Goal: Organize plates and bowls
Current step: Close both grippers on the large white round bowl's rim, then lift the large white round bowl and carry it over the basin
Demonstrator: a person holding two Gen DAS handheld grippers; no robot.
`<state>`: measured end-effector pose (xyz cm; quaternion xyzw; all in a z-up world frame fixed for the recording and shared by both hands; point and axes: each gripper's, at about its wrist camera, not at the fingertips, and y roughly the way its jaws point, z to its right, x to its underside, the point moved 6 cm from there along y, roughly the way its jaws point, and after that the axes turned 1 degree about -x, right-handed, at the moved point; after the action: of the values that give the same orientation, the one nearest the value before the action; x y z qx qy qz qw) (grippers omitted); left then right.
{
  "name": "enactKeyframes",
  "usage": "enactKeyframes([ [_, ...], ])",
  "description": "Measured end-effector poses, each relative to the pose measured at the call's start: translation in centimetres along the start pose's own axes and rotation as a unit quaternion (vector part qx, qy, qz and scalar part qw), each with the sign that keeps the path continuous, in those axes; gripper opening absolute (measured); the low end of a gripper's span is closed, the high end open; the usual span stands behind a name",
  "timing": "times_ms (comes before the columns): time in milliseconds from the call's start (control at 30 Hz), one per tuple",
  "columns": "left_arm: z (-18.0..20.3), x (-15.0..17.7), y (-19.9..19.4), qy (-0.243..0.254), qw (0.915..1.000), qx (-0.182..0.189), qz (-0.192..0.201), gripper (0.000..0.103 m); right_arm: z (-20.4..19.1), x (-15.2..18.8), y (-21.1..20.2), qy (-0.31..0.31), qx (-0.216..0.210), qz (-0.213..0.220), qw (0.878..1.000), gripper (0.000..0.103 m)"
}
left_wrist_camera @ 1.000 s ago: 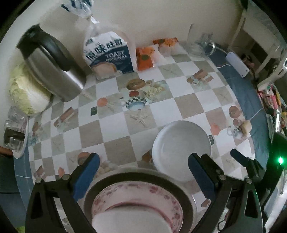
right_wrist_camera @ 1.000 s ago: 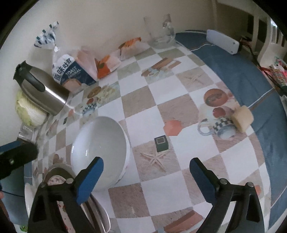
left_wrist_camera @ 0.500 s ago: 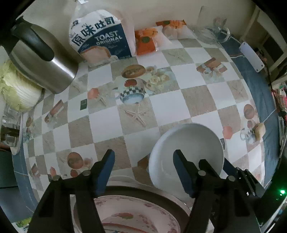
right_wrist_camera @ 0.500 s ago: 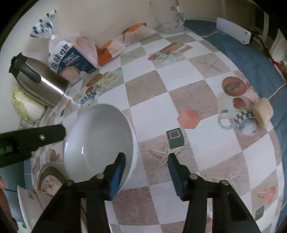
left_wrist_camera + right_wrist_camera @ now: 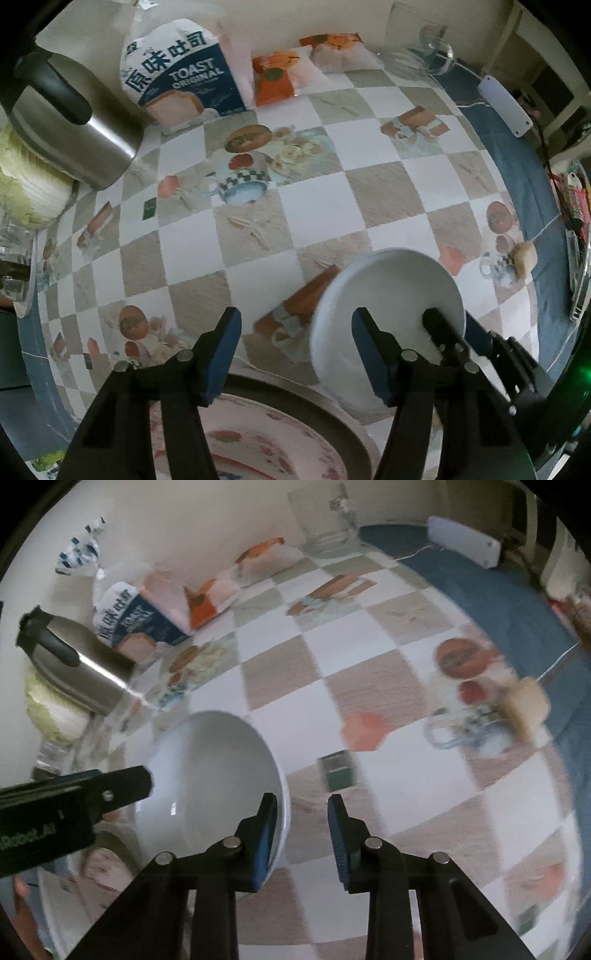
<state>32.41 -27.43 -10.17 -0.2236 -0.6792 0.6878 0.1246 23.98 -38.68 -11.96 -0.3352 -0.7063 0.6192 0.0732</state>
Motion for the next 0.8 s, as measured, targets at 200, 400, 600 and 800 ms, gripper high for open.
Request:
enactKeyframes([
  [200, 2.5, 0.7, 0.2, 0.008, 0.9997, 0.022, -0.001, 0.055, 3.1, -0.3, -0.6, 0.030, -0.009, -0.003, 1.000, 0.030],
  [400, 5.2, 1.4, 1.2, 0.019, 0.9988, 0.044, -0.013, 0.053, 4.8, -0.3, -1.2, 0.028, 0.002, -0.003, 1.000, 0.030],
  [600, 6.3, 1.6, 2.6, 0.018, 0.9985, 0.048, -0.021, 0.029, 4.8, -0.1, -0.8, 0.028, -0.013, -0.011, 0.999, 0.031],
  [800, 6.1, 1.2, 3.2, -0.002, 0.9985, 0.053, -0.014, 0.021, 4.6, -0.1, -0.1, 0.034, -0.014, -0.014, 0.999, 0.042],
])
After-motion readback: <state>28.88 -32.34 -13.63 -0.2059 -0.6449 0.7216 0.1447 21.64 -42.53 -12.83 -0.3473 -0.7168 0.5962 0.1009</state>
